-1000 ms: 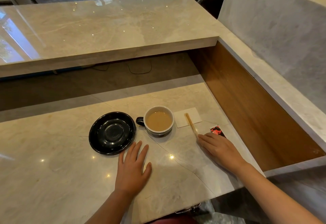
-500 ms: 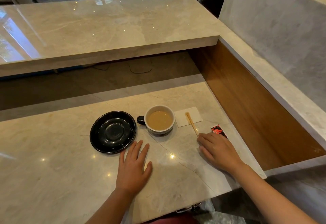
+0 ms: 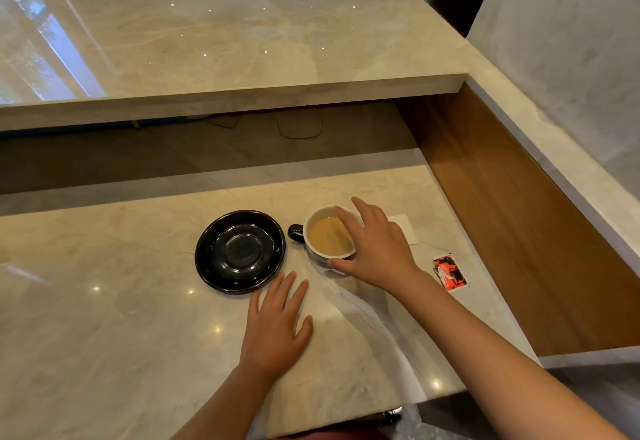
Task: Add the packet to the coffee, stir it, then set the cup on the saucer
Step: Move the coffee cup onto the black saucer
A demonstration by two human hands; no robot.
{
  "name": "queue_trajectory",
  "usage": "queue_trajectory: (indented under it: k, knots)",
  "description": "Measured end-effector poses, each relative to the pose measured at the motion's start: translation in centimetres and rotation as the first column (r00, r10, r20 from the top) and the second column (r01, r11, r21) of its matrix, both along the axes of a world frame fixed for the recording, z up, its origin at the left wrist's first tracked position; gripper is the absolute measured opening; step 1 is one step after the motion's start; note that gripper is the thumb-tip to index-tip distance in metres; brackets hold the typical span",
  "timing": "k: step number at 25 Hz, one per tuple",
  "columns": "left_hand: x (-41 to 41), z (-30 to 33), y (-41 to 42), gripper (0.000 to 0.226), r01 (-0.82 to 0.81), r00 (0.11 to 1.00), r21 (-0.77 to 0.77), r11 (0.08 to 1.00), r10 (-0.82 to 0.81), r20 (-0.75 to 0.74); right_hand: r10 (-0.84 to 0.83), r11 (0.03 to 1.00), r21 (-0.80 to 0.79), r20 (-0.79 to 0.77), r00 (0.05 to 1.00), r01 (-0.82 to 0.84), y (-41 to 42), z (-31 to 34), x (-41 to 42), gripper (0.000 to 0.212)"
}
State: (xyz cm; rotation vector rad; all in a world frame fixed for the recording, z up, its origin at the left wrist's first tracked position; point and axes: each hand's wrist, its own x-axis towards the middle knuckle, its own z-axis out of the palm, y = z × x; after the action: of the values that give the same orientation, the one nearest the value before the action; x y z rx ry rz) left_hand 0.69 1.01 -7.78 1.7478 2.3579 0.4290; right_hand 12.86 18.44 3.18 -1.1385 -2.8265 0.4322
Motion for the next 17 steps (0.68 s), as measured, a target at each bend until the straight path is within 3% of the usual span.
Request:
queue_trajectory:
  k: [4, 11, 17]
  knots:
    - [-0.1, -0.2, -0.1, 0.059, -0.002, 1.0, 0.0, 1.0, 0.002, 0.01, 0.06, 0.996, -0.078, 0.146, 0.987, -0.049, 1.4, -0.5, -2.3, 0.102]
    - [-0.1, -0.4, -0.1, 0.059, -0.015, 1.0, -0.031, 0.999, 0.015, 0.008, 0.203, 0.976, -0.14, 0.302, 0.931, -0.167, 3.1, -0.3, -4.6, 0.11]
    - [-0.1, -0.4, -0.1, 0.059, -0.019, 0.999, -0.047, 0.999, 0.02, 0.028, 0.229, 0.973, -0.072, 0.277, 0.933, -0.218, 3.4, -0.3, -4.9, 0.102]
